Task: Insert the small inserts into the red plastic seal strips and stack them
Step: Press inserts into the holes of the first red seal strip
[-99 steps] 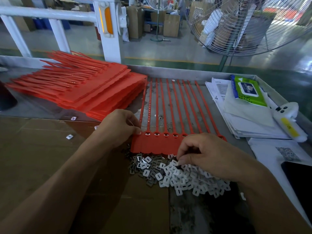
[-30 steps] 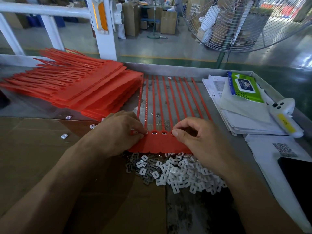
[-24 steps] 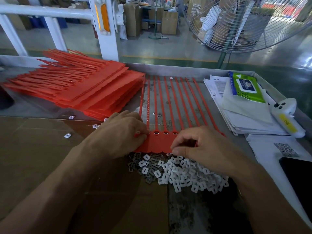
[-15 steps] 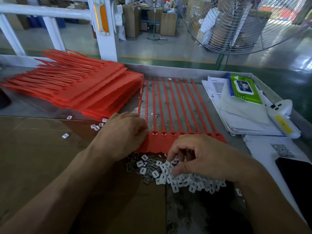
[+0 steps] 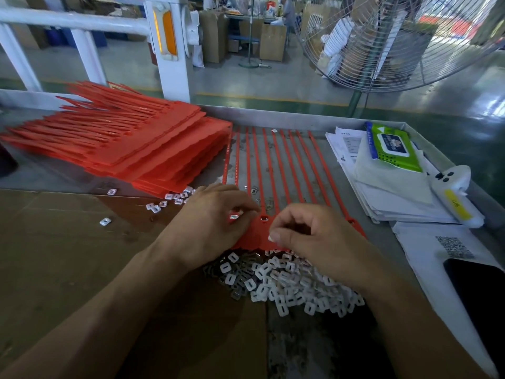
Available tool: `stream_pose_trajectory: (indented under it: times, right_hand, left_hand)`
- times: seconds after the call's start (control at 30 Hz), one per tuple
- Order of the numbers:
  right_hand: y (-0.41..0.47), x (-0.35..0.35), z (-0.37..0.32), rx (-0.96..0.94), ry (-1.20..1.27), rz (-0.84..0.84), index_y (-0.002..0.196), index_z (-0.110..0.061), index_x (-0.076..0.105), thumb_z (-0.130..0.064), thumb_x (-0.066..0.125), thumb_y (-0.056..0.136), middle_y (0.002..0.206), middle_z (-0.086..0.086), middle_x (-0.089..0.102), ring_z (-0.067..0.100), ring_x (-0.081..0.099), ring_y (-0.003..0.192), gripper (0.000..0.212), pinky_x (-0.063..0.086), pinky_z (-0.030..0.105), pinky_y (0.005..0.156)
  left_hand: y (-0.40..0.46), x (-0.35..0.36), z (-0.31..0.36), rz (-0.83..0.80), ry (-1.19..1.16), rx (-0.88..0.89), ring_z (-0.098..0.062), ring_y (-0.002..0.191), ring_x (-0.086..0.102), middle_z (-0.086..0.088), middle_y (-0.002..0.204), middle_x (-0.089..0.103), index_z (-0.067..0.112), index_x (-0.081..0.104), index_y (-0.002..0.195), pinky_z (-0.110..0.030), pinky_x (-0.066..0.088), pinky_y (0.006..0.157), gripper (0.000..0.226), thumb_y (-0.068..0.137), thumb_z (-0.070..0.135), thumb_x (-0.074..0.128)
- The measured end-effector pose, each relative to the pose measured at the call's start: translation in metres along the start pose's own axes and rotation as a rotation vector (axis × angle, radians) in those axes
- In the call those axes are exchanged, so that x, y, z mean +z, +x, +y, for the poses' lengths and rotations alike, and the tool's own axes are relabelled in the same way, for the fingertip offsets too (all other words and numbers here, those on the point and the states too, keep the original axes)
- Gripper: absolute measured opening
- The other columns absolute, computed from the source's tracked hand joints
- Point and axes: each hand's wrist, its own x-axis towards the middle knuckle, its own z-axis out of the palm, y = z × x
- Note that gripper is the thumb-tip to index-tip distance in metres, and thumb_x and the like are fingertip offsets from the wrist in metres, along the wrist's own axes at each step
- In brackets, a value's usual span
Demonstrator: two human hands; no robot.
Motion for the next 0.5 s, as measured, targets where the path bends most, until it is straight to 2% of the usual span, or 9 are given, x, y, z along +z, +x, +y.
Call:
stream_pose_trajectory:
  times: [0.1, 0.17, 0.23, 0.33, 0.5]
  right_hand:
    - [0.004, 0.004, 0.0, 0.011, 0.179, 0.167, 0.092, -0.036, 0.073, -0.031, 0.072, 0.096, 0.076, -0.008, 0.072, -0.002, 0.061, 0.062, 0.006, 0.048, 0.014, 0.059]
    - [0.006, 0.005, -0.001, -0.007, 0.237, 0.21, 0.093, -0.036, 0.074, -0.029, 0.073, 0.095, 0.075, -0.002, 0.071, 0.003, 0.061, 0.06, 0.007, 0.049, 0.017, 0.057]
    - [0.007, 0.007, -0.002, -0.022, 0.284, 0.231, 0.093, -0.034, 0.076, -0.023, 0.075, 0.094, 0.078, -0.001, 0.073, 0.006, 0.065, 0.063, 0.011, 0.053, 0.02, 0.059]
    - [0.009, 0.009, -0.004, -0.04, 0.338, 0.232, 0.093, -0.031, 0.077, -0.013, 0.075, 0.093, 0.082, -0.002, 0.075, 0.009, 0.072, 0.072, 0.019, 0.058, 0.021, 0.066]
    - [0.008, 0.01, -0.005, -0.048, 0.376, 0.235, 0.097, -0.028, 0.078, -0.018, 0.077, 0.093, 0.086, -0.001, 0.077, 0.016, 0.076, 0.08, 0.011, 0.06, 0.023, 0.073]
  left_hand:
    - [0.001, 0.002, 0.005, 0.011, -0.223, -0.058, -0.005, 0.087, 0.065, 0.014, 0.091, 0.072, 0.022, 0.078, 0.099, -0.013, 0.047, 0.076, 0.009, 0.092, 0.021, 0.073]
    - [0.001, 0.005, 0.006, 0.0, -0.327, -0.102, -0.003, 0.085, 0.065, 0.014, 0.09, 0.073, 0.026, 0.077, 0.099, -0.01, 0.045, 0.072, 0.009, 0.092, 0.026, 0.072]
    - [0.001, 0.007, 0.006, -0.004, -0.398, -0.121, -0.005, 0.083, 0.066, 0.015, 0.09, 0.073, 0.028, 0.076, 0.099, -0.013, 0.046, 0.07, 0.009, 0.092, 0.031, 0.07]
    - [0.002, 0.01, 0.004, 0.024, -0.529, -0.169, -0.012, 0.082, 0.068, 0.009, 0.09, 0.075, 0.026, 0.077, 0.096, -0.025, 0.053, 0.071, 0.007, 0.091, 0.028, 0.073]
    - [0.0, 0.012, 0.007, 0.048, -0.627, -0.211, -0.014, 0.078, 0.068, 0.002, 0.088, 0.075, 0.021, 0.076, 0.094, -0.028, 0.053, 0.07, 0.006, 0.089, 0.022, 0.077]
